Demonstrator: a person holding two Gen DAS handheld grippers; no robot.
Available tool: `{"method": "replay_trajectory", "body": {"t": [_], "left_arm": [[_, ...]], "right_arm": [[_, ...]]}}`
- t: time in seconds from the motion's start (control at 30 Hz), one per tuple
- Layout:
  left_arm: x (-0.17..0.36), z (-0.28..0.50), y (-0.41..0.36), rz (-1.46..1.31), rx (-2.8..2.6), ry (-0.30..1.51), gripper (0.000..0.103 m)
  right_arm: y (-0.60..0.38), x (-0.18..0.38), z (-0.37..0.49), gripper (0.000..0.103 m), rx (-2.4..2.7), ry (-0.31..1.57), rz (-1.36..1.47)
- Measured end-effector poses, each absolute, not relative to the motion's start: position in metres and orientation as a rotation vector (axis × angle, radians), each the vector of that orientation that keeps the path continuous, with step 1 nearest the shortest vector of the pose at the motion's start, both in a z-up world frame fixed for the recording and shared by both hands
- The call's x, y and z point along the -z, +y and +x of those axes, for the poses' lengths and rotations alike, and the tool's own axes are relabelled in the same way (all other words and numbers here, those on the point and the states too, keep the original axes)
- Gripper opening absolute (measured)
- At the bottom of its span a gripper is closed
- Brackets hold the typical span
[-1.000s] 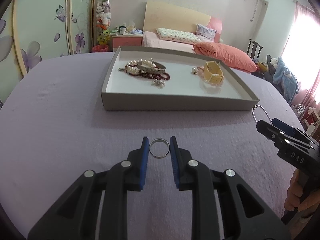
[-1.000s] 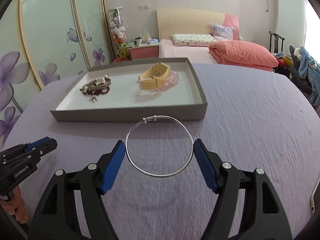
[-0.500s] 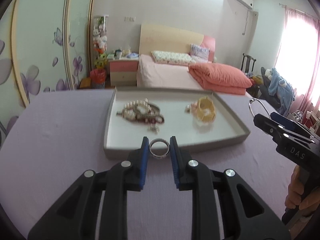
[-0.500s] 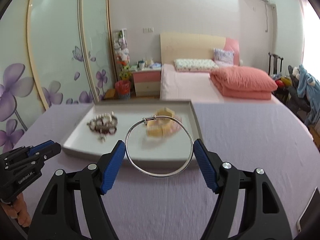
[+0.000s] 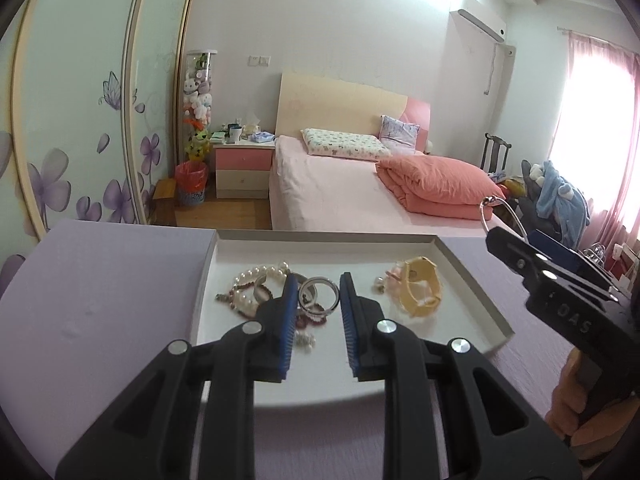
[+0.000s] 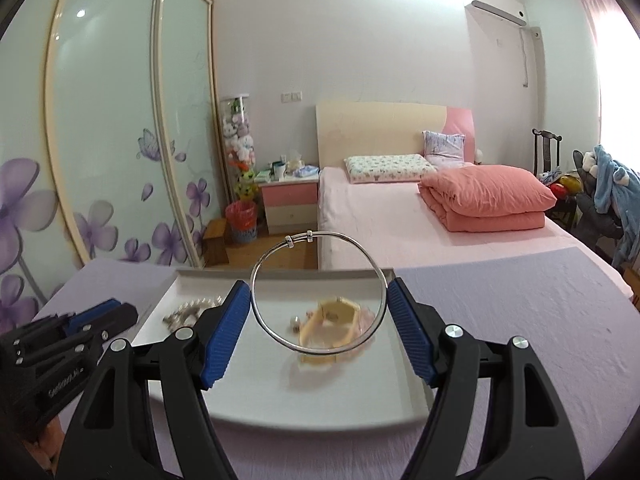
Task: Organize jewelry
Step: 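Carry the wire bangle with the right tool while the left tool carries the ring to the tray, then open the right tool to drop the bangle while the left tool releases the ring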
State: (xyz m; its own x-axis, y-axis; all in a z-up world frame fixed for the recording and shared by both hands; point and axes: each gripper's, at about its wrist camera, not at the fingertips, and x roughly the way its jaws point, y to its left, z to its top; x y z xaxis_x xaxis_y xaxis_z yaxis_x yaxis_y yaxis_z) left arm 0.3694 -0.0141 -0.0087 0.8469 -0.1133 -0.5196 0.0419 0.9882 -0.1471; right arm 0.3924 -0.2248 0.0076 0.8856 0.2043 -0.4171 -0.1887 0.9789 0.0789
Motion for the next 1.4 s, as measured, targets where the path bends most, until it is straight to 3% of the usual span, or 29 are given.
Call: {"method": "replay_trajectory", "body": {"t": [0.23, 0.57, 0.63, 1.13, 1.4], "left_arm": [[0.039, 0.413, -0.018, -0.132, 0.082, 0.638, 0.022], [0.066, 0.433, -0.017, -0.140, 0.073, 0.700, 0.024], [0.068, 0.433, -0.017, -0.141, 0.069, 0.702, 0.030], [0.051, 0.409, 0.003, -0.189, 0.033, 0.660, 0.064], [0.036, 0.385, 0.013, -0.215, 0.027, 0.623, 0.091]], "right_arm": [[-0.219, 0.034, 0.440, 0.071, -0.202, 0.607, 0.093], [-0.214, 0.054, 0.444, 0.073, -0.216, 0.662, 0.078], [-0.216, 0.051, 0.443, 0.079, -0.217, 0.654, 0.079], [-0.233, 0.025, 0.426, 0.080, -0.207, 0.576, 0.129], [-0.235, 0.017, 0.403, 0.100, -0.224, 0.529, 0.158]]}}
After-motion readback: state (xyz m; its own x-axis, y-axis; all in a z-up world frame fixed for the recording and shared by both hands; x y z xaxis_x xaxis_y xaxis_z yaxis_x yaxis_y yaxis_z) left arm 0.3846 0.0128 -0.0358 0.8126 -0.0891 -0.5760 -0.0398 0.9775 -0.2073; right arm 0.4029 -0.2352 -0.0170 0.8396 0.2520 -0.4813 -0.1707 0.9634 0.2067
